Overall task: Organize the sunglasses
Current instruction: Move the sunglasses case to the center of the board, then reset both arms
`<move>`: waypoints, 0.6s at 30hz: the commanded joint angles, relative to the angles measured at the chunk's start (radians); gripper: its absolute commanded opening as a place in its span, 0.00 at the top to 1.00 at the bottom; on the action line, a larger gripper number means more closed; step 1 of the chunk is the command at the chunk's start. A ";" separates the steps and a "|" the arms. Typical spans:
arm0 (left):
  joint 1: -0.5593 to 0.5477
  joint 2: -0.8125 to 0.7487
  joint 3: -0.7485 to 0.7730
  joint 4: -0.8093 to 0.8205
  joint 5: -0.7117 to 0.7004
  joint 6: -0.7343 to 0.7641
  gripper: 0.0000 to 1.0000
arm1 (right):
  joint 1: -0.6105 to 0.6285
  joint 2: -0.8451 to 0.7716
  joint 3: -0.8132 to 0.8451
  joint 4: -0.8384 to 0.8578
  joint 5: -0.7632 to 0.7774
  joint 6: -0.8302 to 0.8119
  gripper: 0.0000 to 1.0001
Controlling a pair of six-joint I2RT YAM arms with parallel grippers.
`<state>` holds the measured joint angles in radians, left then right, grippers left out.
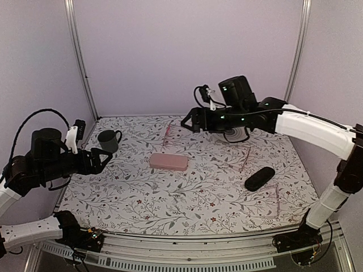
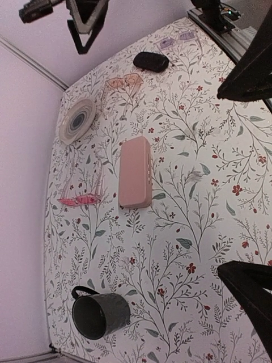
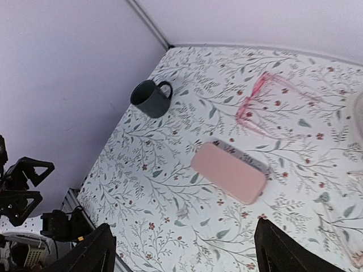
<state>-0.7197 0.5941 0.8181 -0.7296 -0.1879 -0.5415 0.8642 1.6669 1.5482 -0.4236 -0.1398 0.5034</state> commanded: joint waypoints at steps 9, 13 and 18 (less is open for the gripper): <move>0.011 0.033 -0.028 0.106 -0.047 0.034 0.01 | -0.177 -0.637 -0.440 -0.167 0.497 0.043 0.01; 0.011 0.077 -0.080 0.255 -0.233 0.071 0.01 | -0.280 -0.704 -0.535 -0.108 0.594 0.033 0.01; 0.030 0.187 -0.227 0.672 -0.497 0.303 0.01 | -0.508 -0.714 -0.642 0.060 0.427 -0.035 0.01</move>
<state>-0.7174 0.7048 0.6926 -0.4236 -0.4389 -0.4416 0.4976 0.9554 0.9710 -0.4995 0.3584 0.5156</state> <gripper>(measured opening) 0.990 0.990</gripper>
